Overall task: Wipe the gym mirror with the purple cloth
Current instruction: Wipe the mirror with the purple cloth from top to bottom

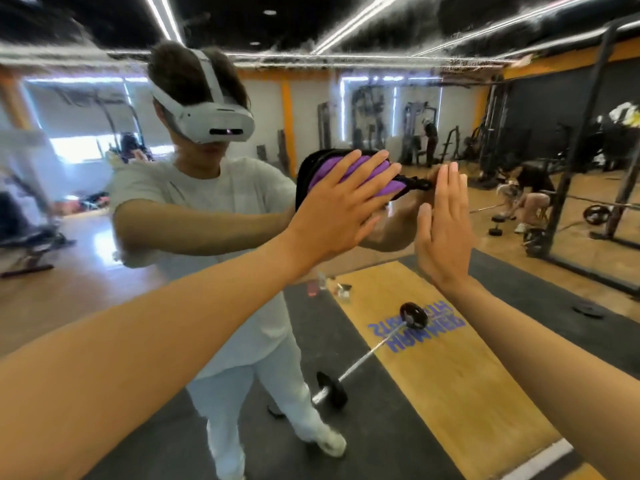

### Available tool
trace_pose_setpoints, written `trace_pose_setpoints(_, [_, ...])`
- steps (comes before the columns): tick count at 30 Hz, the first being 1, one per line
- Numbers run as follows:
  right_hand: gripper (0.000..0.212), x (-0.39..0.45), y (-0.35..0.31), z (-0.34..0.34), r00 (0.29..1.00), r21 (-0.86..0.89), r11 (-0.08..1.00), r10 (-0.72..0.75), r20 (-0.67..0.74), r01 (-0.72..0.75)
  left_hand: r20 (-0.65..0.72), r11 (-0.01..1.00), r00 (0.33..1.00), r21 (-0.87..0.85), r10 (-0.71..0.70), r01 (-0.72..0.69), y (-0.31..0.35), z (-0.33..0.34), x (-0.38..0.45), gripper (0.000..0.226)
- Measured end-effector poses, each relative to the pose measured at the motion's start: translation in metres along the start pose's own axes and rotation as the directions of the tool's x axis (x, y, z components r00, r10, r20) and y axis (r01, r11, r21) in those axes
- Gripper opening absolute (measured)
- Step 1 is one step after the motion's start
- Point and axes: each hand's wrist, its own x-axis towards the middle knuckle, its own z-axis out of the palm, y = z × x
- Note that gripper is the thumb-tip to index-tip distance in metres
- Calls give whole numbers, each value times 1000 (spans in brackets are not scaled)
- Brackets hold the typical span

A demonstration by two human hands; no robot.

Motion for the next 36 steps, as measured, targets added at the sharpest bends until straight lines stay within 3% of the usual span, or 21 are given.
trace_pose_setpoints(3, [59, 10, 29, -5, 993, -31, 994, -104, 55, 106, 25, 1000, 999, 9, -29, 29, 26, 8, 27, 59])
trace_pose_setpoints(9, [64, 17, 87, -15, 952, -3, 957, -289, 97, 291, 66, 997, 996, -50, 62, -59, 92, 34, 21, 66])
trace_pose_setpoints(12, [60, 20, 99, -16, 935, -6, 939, -342, 98, 344, 119, 981, 977, -102, 179, -168, 134, 50, -12, 76])
trace_pose_setpoints(15, [59, 22, 106, -15, 919, 22, 925, -380, 105, 380, 214, 938, 914, -102, 345, -330, 169, 59, -54, 72])
trace_pose_setpoints(19, [62, 27, 120, -19, 883, 3, 890, -452, 130, 455, 262, 902, 863, -99, 431, -420, 157, 50, -65, 66])
trace_pose_setpoints(21, [63, 32, 127, -21, 864, -4, 874, -481, 148, 486, 232, 939, 910, -80, 343, -333, 124, 38, -39, 60])
trace_pose_setpoints(24, [65, 36, 127, -20, 880, 67, 889, -458, 128, 453, 92, 999, 995, 24, 26, -28, 49, 17, 27, 55])
trace_pose_setpoints(27, [69, 50, 119, -24, 948, 121, 944, -315, 47, 308, 27, 985, 989, 93, -146, 143, 3, 7, 98, 56])
trace_pose_setpoints(30, [70, 70, 123, -30, 967, 102, 962, -254, 5, 252, -11, 954, 958, 84, -288, 288, 15, 13, 148, 56])
trace_pose_setpoints(32, [68, 73, 137, -33, 966, 106, 961, -259, 4, 257, -39, 945, 947, 65, -320, 322, 43, 24, 168, 55])
trace_pose_setpoints(36, [61, 77, 188, -44, 940, 65, 938, -341, 24, 339, 18, 987, 987, -8, -160, 161, 106, 47, 176, 56])
